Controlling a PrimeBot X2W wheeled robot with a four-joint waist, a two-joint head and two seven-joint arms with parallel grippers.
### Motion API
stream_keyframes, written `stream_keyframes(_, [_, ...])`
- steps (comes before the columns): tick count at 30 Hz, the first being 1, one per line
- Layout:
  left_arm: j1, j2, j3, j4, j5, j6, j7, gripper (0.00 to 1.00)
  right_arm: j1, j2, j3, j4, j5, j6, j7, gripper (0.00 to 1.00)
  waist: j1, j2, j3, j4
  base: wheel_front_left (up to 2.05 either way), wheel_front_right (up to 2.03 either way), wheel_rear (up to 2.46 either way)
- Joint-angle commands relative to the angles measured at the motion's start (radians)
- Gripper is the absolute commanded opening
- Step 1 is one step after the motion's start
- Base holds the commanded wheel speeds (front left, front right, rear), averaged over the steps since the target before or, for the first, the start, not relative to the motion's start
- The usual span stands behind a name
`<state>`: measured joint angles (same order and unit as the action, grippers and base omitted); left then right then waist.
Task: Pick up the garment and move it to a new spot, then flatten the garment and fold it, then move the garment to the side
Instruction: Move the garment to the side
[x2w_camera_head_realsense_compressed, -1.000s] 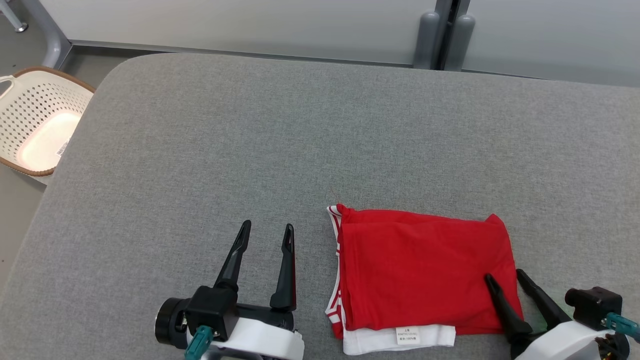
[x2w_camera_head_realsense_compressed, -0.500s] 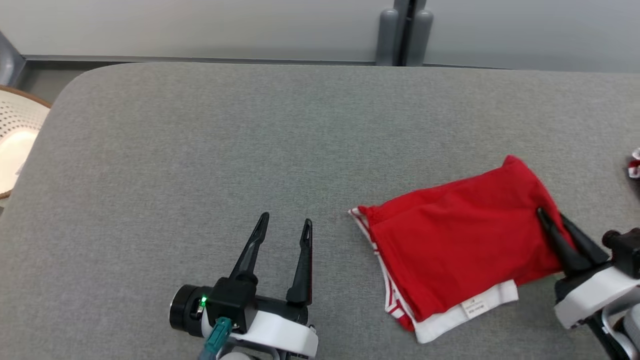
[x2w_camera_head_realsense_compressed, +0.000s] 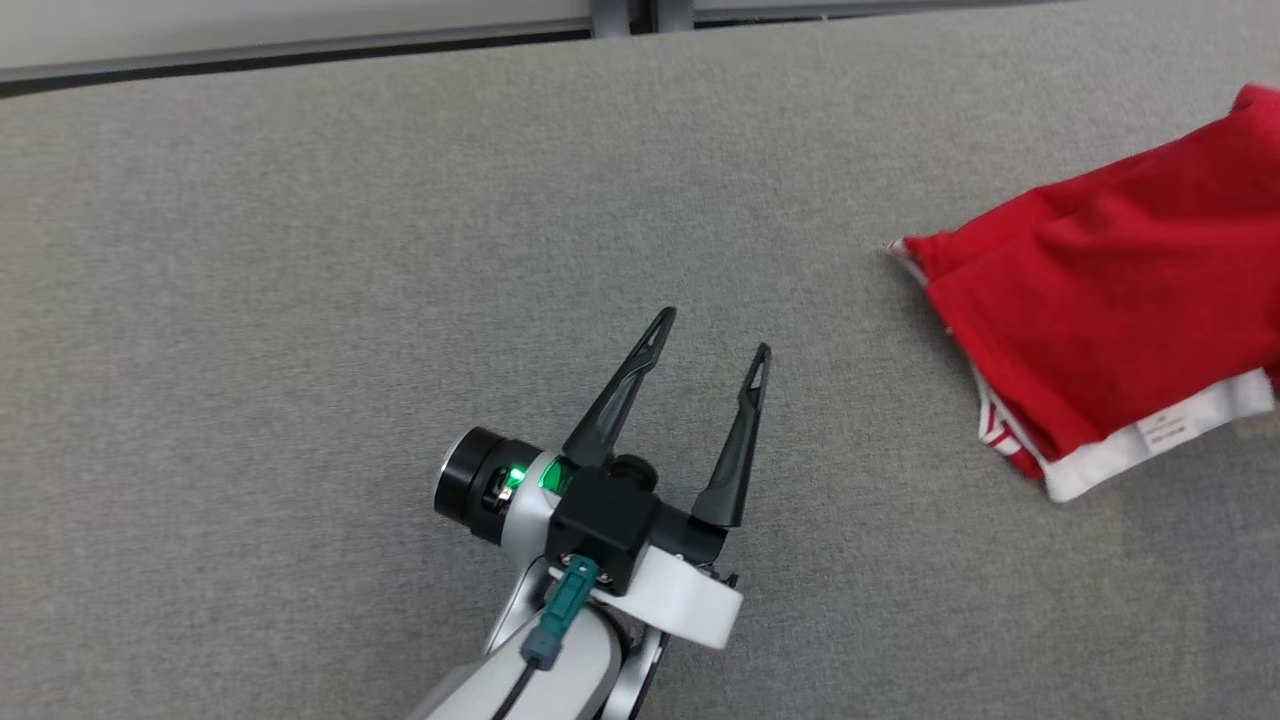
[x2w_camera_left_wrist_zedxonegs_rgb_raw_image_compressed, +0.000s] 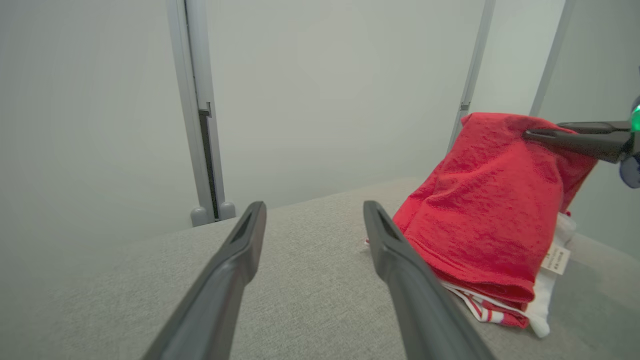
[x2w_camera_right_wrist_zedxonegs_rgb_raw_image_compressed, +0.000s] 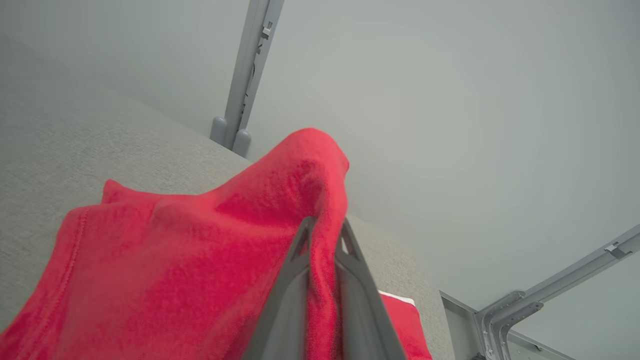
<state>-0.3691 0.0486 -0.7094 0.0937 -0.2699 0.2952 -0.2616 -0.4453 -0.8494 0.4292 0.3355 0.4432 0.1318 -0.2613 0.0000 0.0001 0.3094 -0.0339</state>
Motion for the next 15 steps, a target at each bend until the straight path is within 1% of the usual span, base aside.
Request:
stream_keyframes(1, [-0.061,0.004,-0.034,0.014,0.015,0.012,-0.004,1.0,-0.041,-0.034,-0.01,0.015,0.016,-0.002,-0.005,0.0,0.0,-0.0001,0.089,-0.069,0.0,0.0,0.0])
stream_keyframes(4, [-0.138,0.005,-0.088,0.027,0.017,0.035,-0.004,1.0,-0.096,-0.075,-0.024,0.046,0.032,-0.002,-0.005,0.0,0.0,-0.0001,0.144,-0.089,0.0,0.0,0.0])
stream_keyframes(5, [-0.138,0.005,-0.088,0.027,0.017,0.035,-0.004,1.0,-0.096,-0.075,-0.024,0.046,0.032,-0.002,-0.005,0.0,0.0,-0.0001,0.144,-0.089,0.0,0.0,0.0])
stream_keyframes(10, [-0.248,0.005,-0.154,0.046,0.017,0.074,-0.004,1.0,-0.173,-0.106,-0.041,0.115,0.048,-0.002,-0.004,0.0,0.0,-0.0001,0.224,-0.112,0.0,0.0,0.0])
stream_keyframes(15, [-0.316,0.004,-0.203,0.05,0.005,0.108,-0.004,1.0,-0.217,-0.125,-0.062,0.204,0.062,-0.002,-0.003,0.0,0.0,-0.0001,0.271,-0.105,0.0,0.0,0.0])
